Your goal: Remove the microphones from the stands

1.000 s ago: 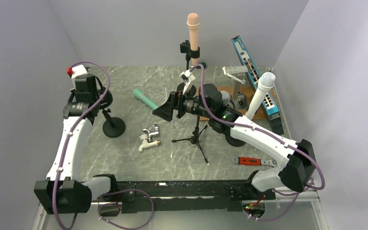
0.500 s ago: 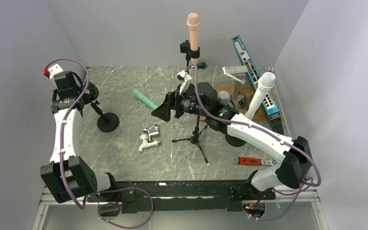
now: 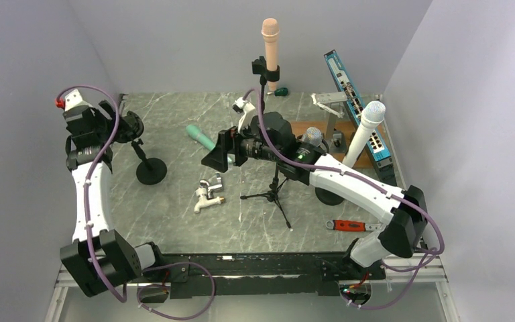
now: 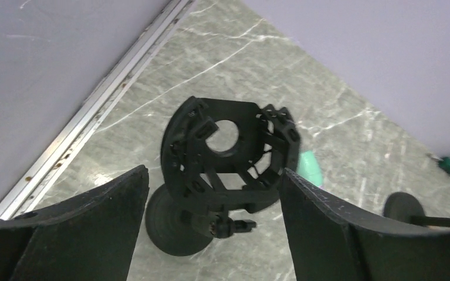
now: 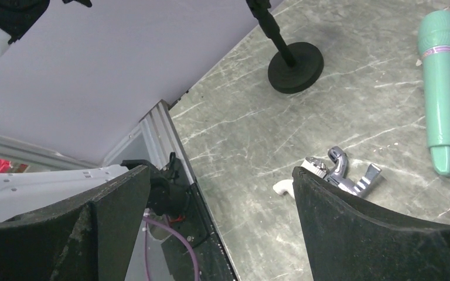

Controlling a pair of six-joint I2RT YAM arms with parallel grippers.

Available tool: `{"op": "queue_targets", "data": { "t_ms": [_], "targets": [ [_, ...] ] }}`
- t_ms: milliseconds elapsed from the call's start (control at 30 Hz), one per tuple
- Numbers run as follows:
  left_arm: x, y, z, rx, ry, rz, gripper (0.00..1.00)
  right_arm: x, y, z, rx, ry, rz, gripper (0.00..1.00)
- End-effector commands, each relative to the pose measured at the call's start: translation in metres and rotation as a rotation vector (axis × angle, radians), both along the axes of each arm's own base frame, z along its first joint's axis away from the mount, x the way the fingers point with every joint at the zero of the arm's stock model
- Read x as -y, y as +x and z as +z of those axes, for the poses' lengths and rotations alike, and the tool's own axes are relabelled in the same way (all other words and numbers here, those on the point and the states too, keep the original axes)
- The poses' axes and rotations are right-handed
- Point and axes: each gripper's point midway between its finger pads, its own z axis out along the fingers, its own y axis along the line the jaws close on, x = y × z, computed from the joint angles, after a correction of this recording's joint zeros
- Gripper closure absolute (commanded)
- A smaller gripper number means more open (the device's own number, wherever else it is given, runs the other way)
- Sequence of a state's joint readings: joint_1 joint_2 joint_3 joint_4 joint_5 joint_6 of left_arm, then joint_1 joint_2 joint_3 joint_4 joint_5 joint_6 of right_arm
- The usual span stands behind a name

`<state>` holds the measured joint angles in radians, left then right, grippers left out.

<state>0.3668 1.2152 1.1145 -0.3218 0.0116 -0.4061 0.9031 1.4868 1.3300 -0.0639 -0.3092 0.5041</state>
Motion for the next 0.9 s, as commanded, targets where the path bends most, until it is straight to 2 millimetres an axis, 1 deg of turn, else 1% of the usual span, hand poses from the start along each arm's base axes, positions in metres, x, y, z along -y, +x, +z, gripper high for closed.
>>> {"op": "queue_targets", "data": {
  "t_ms": [0,33,100,233,333,433,467,567,667,800,867],
  "targets": [
    [0.028,-0.001,0.056,0.213,0.041,-0.156,0.15,0.000,0.004,0.029,0.076,-0.013,-0.017,0.06],
    [0.032,-0.002,0.059,0.236,0.046,-0.177,0.14,0.002,0.005,0.031,0.085,-0.022,-0.023,0.06],
    [0.050,-0.002,0.072,0.297,0.049,-0.273,0.13,0.007,0.007,0.038,0.109,-0.047,-0.042,0.06],
    [0.097,-0.003,0.093,0.378,0.054,-0.481,0.12,0.022,0.013,0.053,0.169,-0.099,-0.097,0.05],
    [0.136,-0.007,0.106,0.453,0.067,-0.636,0.13,0.045,0.020,0.069,0.219,-0.140,-0.183,0.05],
    [0.177,-0.017,0.117,0.513,0.052,-0.794,0.14,0.075,0.024,0.084,0.272,-0.172,-0.288,0.05],
    [0.193,-0.021,0.119,0.527,0.042,-0.852,0.14,0.088,0.023,0.093,0.300,-0.172,-0.322,0.05],
    [0.233,-0.036,0.123,0.565,0.022,-1.004,0.14,0.120,0.022,0.107,0.349,-0.185,-0.416,0.04],
    [0.279,-0.059,0.123,0.618,-0.022,-1.194,0.09,0.153,0.018,0.120,0.395,-0.183,-0.510,0.04],
    [0.334,-0.093,0.123,0.693,-0.069,-1.449,0.01,0.192,0.006,0.138,0.447,-0.133,-0.600,0.02],
    [0.357,-0.108,0.115,0.706,-0.086,-1.530,0.01,0.207,-0.002,0.146,0.468,-0.093,-0.627,0.02]
  ]
}}
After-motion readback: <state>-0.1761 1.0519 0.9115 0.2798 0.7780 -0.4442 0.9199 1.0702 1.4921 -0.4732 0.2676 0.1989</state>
